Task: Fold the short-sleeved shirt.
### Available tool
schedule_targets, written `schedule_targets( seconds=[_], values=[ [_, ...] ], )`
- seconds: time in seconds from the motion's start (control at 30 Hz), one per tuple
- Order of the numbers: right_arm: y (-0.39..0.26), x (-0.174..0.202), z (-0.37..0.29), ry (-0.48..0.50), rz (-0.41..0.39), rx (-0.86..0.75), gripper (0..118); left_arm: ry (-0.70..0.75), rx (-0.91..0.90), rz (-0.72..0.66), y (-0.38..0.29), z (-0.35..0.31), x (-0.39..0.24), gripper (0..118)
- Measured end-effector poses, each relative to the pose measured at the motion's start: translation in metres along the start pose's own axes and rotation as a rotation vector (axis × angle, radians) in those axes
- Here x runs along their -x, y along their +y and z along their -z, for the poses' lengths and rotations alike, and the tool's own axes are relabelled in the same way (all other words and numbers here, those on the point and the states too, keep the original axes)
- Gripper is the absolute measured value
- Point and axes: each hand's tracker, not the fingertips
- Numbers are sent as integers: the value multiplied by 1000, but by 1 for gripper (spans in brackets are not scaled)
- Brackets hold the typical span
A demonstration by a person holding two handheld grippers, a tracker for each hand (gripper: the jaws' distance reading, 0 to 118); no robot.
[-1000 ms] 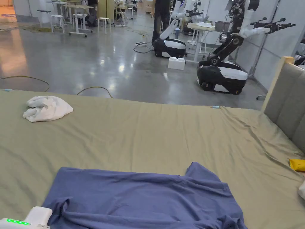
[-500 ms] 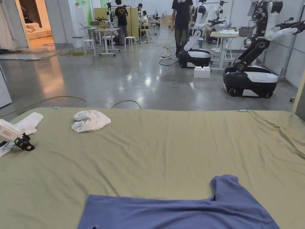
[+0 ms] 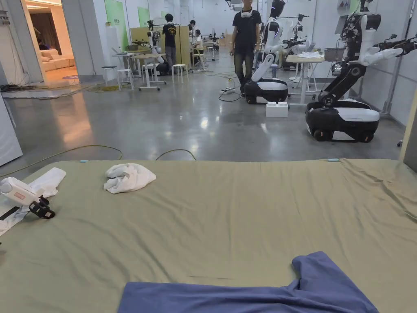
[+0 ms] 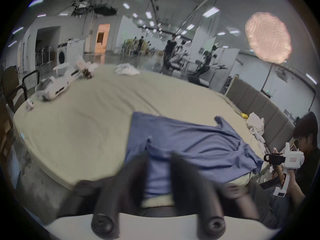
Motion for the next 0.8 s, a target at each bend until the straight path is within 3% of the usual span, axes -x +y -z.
schedule_targets(
  seconds=[0.03, 0.13, 0.33, 0.5, 0.57, 0.6, 0.63, 0.8],
  values=[
    [1, 5, -3, -9, -4, -23, 1, 38, -7, 25, 0, -3, -8, 2],
    [7, 12, -5, 59, 18, -50, 0, -13, -21, 50, 1, -5, -21, 1],
    [15, 18, -2, 95, 60, -50, 0, -47, 28, 34, 26, 35, -16, 0],
    [9, 12, 1, 104, 78, -39, 0, 52, 65, 65, 62, 107, 0, 3],
    [6, 6, 4, 124, 85, -25, 0, 67, 117, 7, 75, 145, 11, 31],
    [3, 2, 6, 162, 90, -26, 0, 64, 131, -20, 79, 166, 17, 58],
    [2, 0, 7, 172, 91, -28, 0, 47, 165, -31, 82, 185, 21, 69],
    [-4, -9, 15, 128, 71, 15, 0, 130, 269, -54, 96, 267, 42, 69]
  ],
)
